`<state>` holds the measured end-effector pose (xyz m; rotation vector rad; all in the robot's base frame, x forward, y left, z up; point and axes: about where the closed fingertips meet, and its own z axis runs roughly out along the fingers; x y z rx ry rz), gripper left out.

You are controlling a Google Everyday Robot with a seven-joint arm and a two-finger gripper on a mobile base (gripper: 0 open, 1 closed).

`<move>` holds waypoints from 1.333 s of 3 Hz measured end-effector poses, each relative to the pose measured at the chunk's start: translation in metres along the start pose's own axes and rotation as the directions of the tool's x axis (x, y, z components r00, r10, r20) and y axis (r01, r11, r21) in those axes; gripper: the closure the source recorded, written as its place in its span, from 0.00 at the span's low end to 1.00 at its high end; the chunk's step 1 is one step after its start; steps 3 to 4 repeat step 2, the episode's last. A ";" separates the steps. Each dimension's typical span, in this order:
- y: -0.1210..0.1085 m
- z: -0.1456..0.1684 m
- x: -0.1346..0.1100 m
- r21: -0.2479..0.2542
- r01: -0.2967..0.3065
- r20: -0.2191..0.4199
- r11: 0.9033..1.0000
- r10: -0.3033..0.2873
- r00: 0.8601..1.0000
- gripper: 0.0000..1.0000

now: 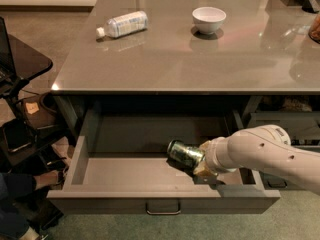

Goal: Place green can into top drawer

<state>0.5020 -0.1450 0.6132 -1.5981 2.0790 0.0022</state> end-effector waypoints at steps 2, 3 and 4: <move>0.000 0.000 0.000 0.000 0.000 0.000 1.000 0.000 1.000 0.00; 0.000 0.000 0.000 0.000 0.000 0.000 1.000 0.000 1.000 0.00; 0.000 0.000 0.000 0.000 0.000 0.000 1.000 0.000 1.000 0.00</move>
Offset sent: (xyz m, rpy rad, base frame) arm 0.0000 0.0000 0.0000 0.0000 0.0000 0.0000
